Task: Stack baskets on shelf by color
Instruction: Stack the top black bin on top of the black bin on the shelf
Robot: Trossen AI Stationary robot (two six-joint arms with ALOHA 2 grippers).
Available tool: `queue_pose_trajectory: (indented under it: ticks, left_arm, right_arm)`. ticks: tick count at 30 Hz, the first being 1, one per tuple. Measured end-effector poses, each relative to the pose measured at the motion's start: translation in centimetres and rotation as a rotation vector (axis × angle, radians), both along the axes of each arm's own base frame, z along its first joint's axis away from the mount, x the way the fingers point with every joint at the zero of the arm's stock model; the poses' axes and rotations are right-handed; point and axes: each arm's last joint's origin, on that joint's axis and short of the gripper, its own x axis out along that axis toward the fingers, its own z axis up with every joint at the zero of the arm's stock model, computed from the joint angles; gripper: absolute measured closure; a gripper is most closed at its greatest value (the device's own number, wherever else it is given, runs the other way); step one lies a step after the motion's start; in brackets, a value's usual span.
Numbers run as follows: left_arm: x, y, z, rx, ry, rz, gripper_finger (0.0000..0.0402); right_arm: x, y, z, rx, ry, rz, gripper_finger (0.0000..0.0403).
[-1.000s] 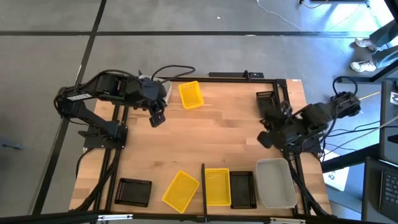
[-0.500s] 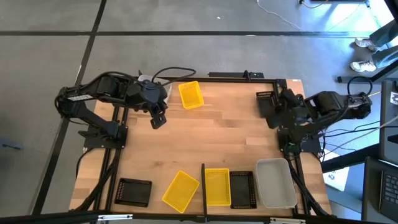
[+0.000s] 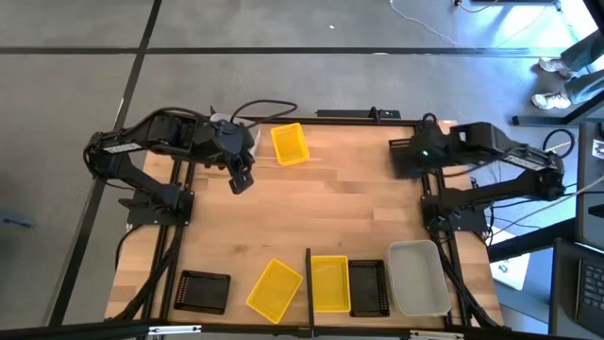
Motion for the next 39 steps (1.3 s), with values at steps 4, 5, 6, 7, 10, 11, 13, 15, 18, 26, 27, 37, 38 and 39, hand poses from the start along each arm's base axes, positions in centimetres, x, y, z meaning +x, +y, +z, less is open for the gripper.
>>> queue_pose_trajectory:
  ticks: [4, 5, 6, 7, 10, 11, 13, 15, 18, 26, 27, 37, 38, 39]
  left_arm:
    - [0.0, 0.1, 0.0, 0.000, 0.000, 0.005, 0.0354]
    - [0.0, 0.1, 0.0, 0.000, 0.000, 0.004, 0.0354]
    - [0.0, 0.1, 0.0, 0.002, 0.002, 0.001, 0.0354]
    - [0.0, 0.1, 0.0, 0.003, 0.002, 0.000, 0.0354]
    - [0.0, 0.1, 0.0, 0.004, 0.002, 0.000, 0.0354]
    - [0.0, 0.1, 0.0, 0.004, 0.002, 0.000, 0.0354]
    - [0.0, 0.1, 0.0, 0.004, 0.002, 0.000, 0.0354]
    - [0.0, 0.1, 0.0, 0.004, 0.002, -0.001, 0.0354]
    - [0.0, 0.1, 0.0, 0.003, 0.002, -0.001, 0.0354]
    - [0.0, 0.1, 0.0, 0.003, 0.002, -0.001, 0.0354]
    - [0.0, 0.1, 0.0, 0.003, 0.002, -0.001, 0.0354]
    - [0.0, 0.1, 0.0, 0.000, 0.000, 0.003, 0.0354]
    - [0.0, 0.1, 0.0, 0.000, 0.000, 0.003, 0.0354]
    - [0.0, 0.1, 0.0, 0.000, 0.000, 0.003, 0.0354]
  right_arm:
    - [1.6, -1.8, -2.0, 0.059, 0.025, 0.052, 0.0289]
    - [2.0, -2.3, -2.6, 0.065, 0.028, 0.057, 0.0289]
    - [2.3, -2.8, -3.2, 0.068, 0.039, 0.062, 0.0289]
    - [2.5, -3.2, -3.8, 0.072, 0.058, 0.061, 0.0289]
    - [2.5, -4.5, -5.7, 0.105, 0.125, 0.008, 0.0289]
    - [2.5, -4.9, -6.4, 0.125, 0.143, -0.015, 0.0289]
    - [2.3, -5.6, -7.8, 0.169, 0.171, -0.046, 0.0289]
    - [2.3, -6.2, -8.9, 0.180, 0.177, -0.056, 0.0289]
    - [2.5, -6.9, -10.6, 0.190, 0.172, -0.055, 0.0289]
    - [2.5, -8.4, -13.8, 0.230, 0.169, -0.117, 0.0289]
    - [2.4, -8.6, -14.2, 0.236, 0.177, -0.126, 0.0289]
    - [2.8, -10.2, -16.8, 0.236, 0.263, -0.169, 0.0289]
    - [3.0, -10.3, -16.9, 0.237, 0.255, -0.160, 0.0289]
    - [3.1, -10.3, -17.0, 0.241, 0.249, -0.156, 0.0289]
